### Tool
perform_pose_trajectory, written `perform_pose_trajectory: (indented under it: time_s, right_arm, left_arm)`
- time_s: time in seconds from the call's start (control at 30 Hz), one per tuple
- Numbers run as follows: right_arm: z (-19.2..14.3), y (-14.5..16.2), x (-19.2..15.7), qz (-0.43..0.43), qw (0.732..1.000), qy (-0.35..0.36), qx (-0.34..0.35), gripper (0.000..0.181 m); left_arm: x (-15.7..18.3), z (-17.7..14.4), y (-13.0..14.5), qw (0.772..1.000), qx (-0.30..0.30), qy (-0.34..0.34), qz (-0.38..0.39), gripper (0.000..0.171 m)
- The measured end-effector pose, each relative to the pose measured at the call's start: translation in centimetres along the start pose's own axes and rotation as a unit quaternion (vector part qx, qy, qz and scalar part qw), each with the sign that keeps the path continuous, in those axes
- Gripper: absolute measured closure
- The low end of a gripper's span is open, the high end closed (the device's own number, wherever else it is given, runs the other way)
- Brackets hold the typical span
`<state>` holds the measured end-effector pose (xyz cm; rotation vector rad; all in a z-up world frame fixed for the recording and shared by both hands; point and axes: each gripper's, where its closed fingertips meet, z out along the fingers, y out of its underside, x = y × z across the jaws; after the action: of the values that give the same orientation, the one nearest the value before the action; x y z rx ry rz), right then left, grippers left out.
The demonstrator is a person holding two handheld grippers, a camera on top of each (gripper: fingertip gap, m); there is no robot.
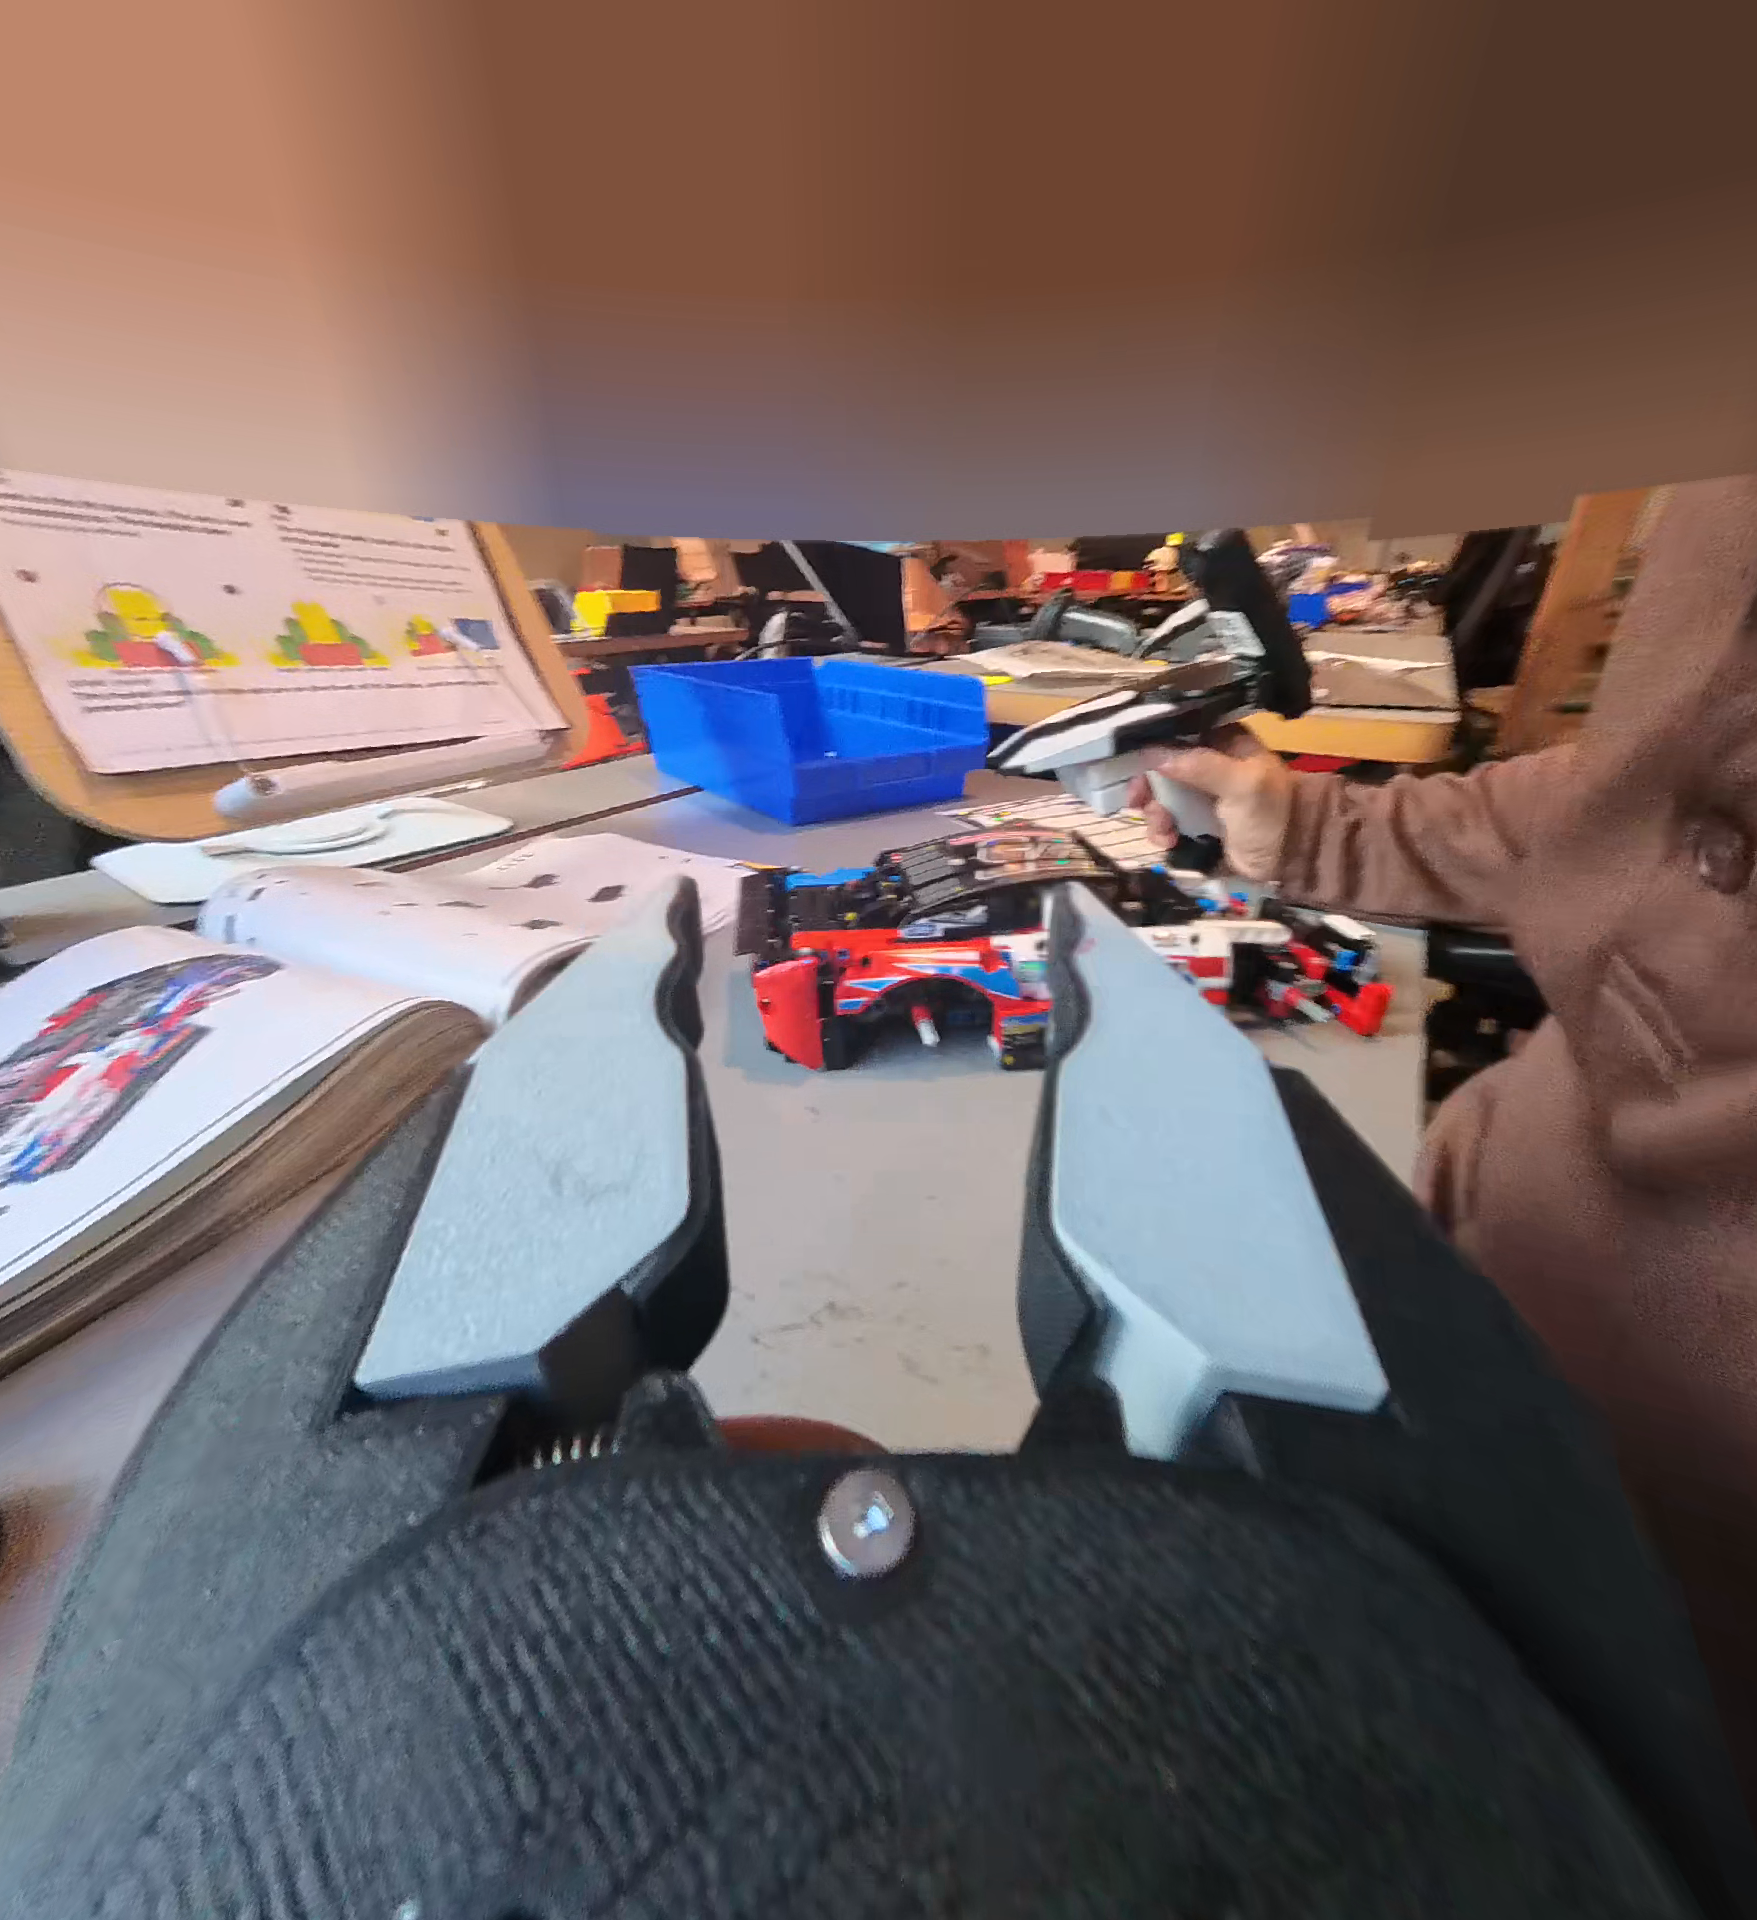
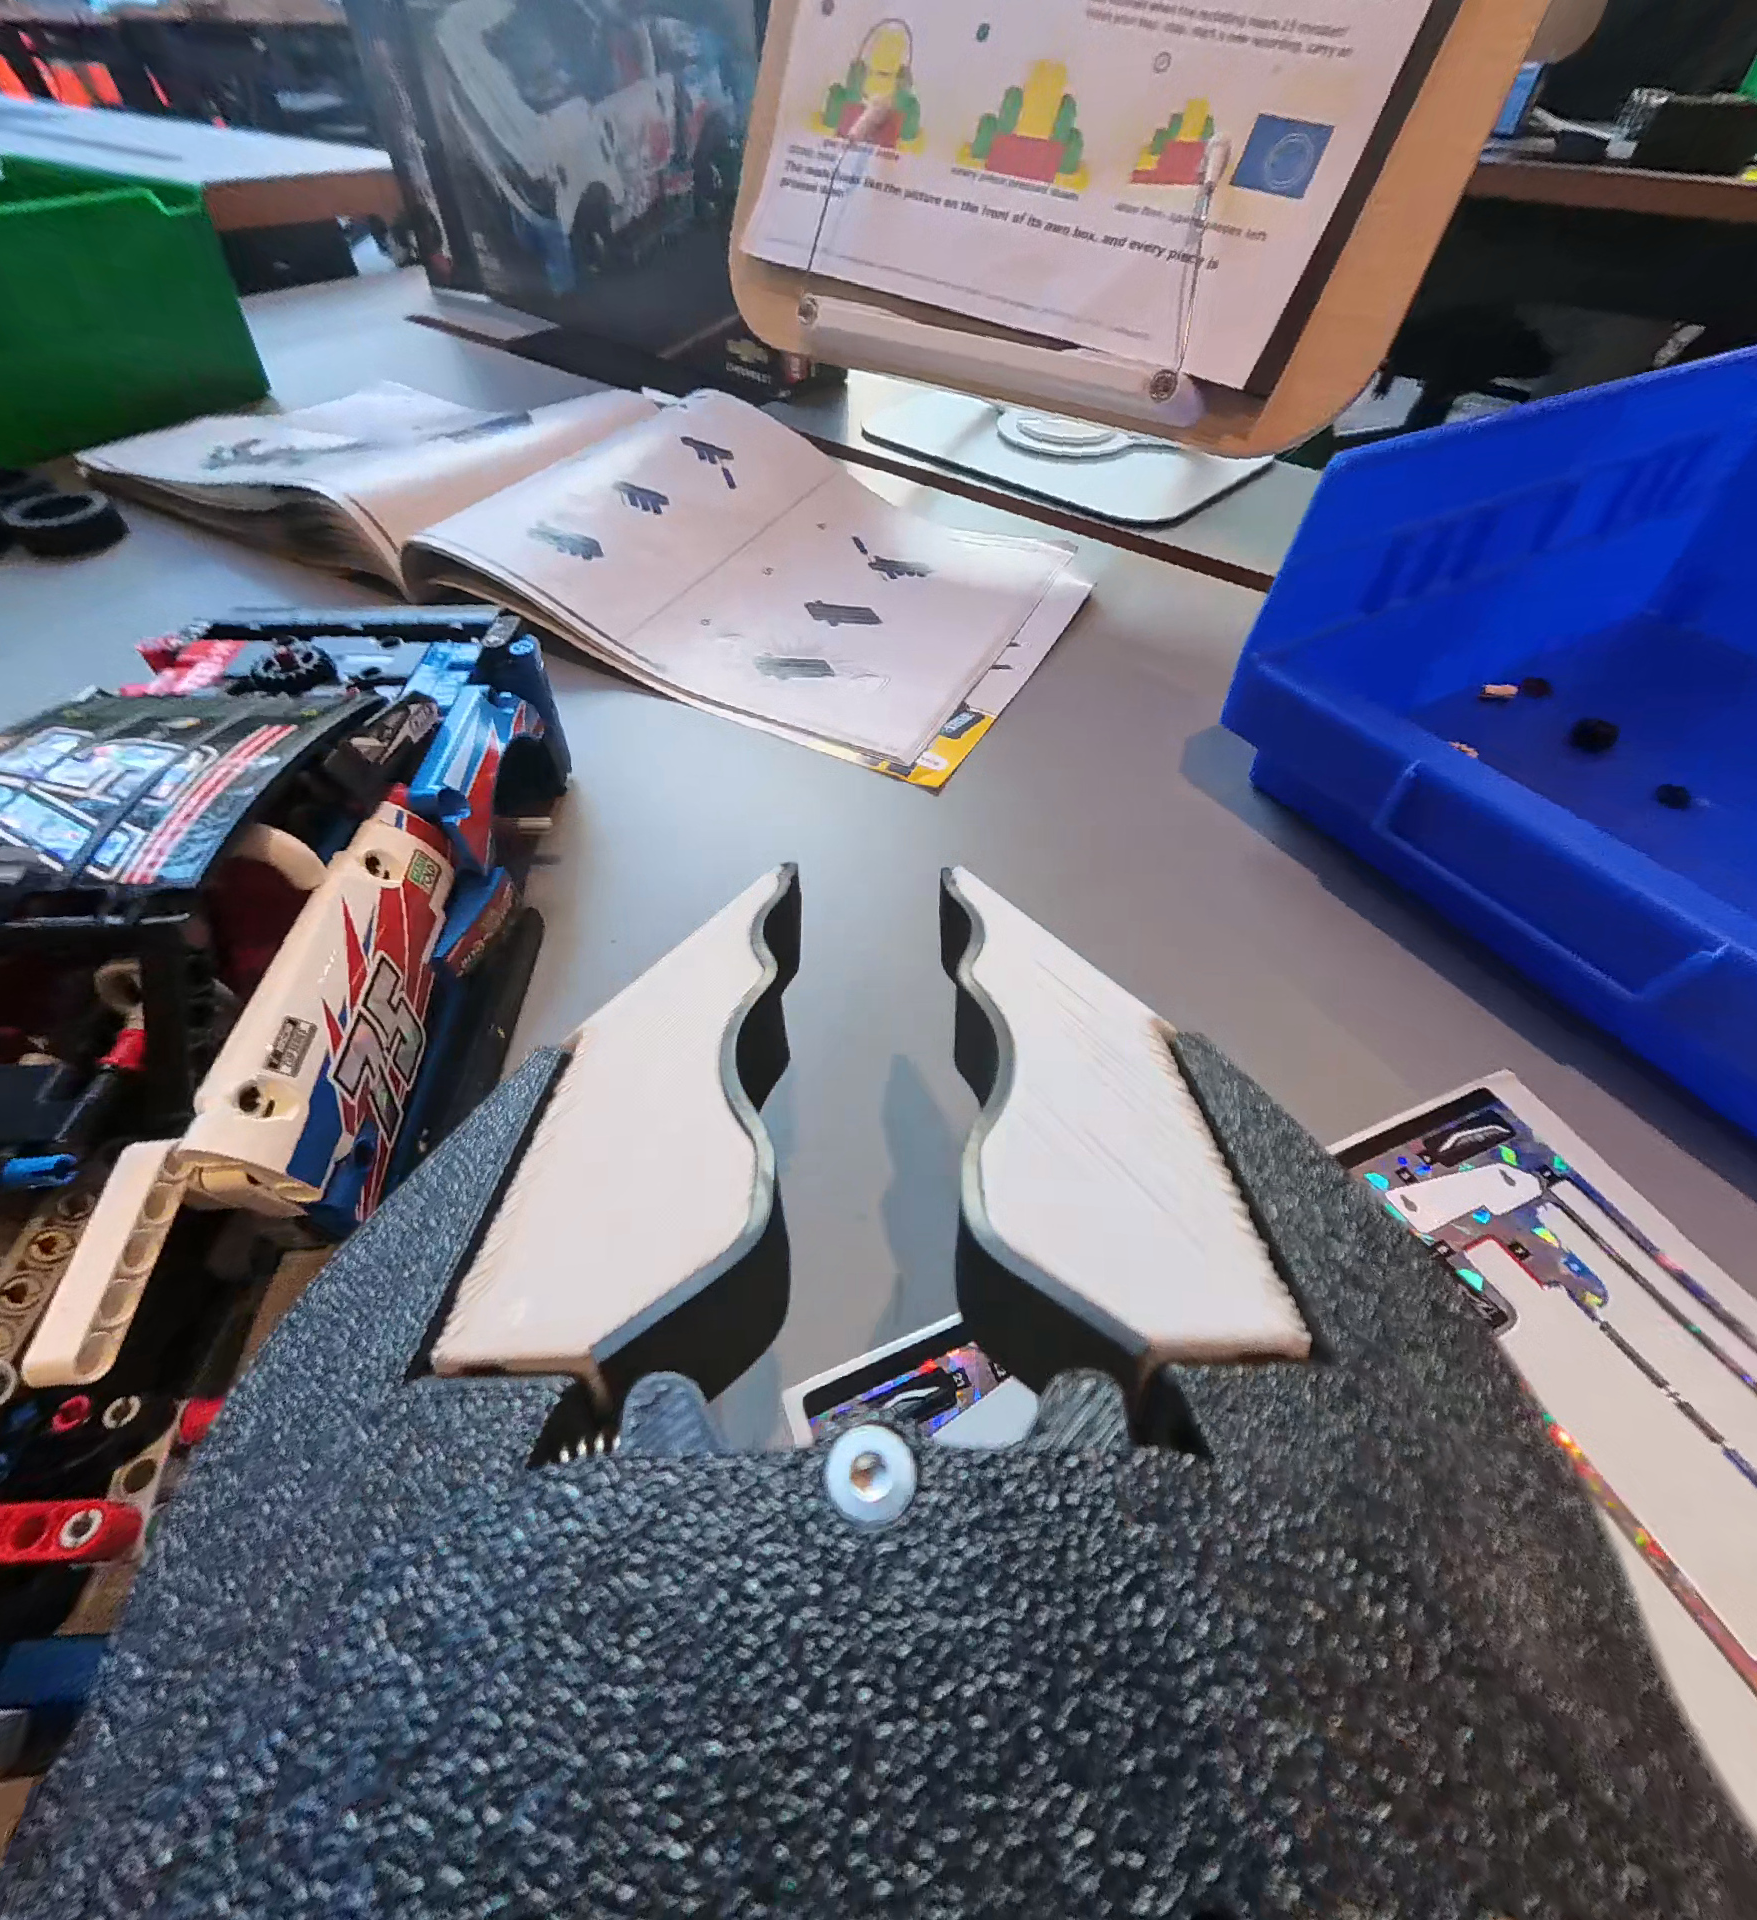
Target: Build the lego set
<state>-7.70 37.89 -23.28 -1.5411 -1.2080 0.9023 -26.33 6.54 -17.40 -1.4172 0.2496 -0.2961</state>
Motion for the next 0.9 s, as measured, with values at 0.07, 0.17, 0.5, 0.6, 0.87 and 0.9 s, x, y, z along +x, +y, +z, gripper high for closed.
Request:
perform_pose_trajectory:
  time_s: [0.07,0.17,0.5,0.6,0.87,0.9]
  right_arm:
    - [0.1,0.0,-0.1,-0.02,1.0,0.009,-0.004,0.154]
    - [-0.6,-0.6,0.4,-0.057,0.997,0.055,0.016,0.151]
    - [-6.6,-8.0,-3.3,-0.061,0.981,0.182,0.037,0.146]
    - [-7.0,-10.5,-8.0,0.0,0.991,0.126,0.041,0.14]
    - [1.8,-10.8,-26.3,-0.035,0.997,-0.069,0.026,0.141]
    - [3.3,-10.5,-28.7,-0.022,0.994,-0.106,0.031,0.141]
  left_arm:
    - [0.7,-0.7,-0.1,0.999,-0.002,0.03,-0.011,0.12]
    - [1.0,-1.2,-0.1,0.998,-0.005,0.032,-0.05,0.122]
    - [2.2,-6.0,2.6,0.988,-0.134,-0.068,-0.021,0.125]
    - [-0.4,-8.4,3.4,0.973,-0.161,-0.159,-0.05,0.139]
    - [-4.9,-12.2,0.9,0.963,-0.109,-0.23,-0.084,0.149]
    - [-5.6,-12.8,0.9,0.959,-0.112,-0.238,-0.104,0.15]
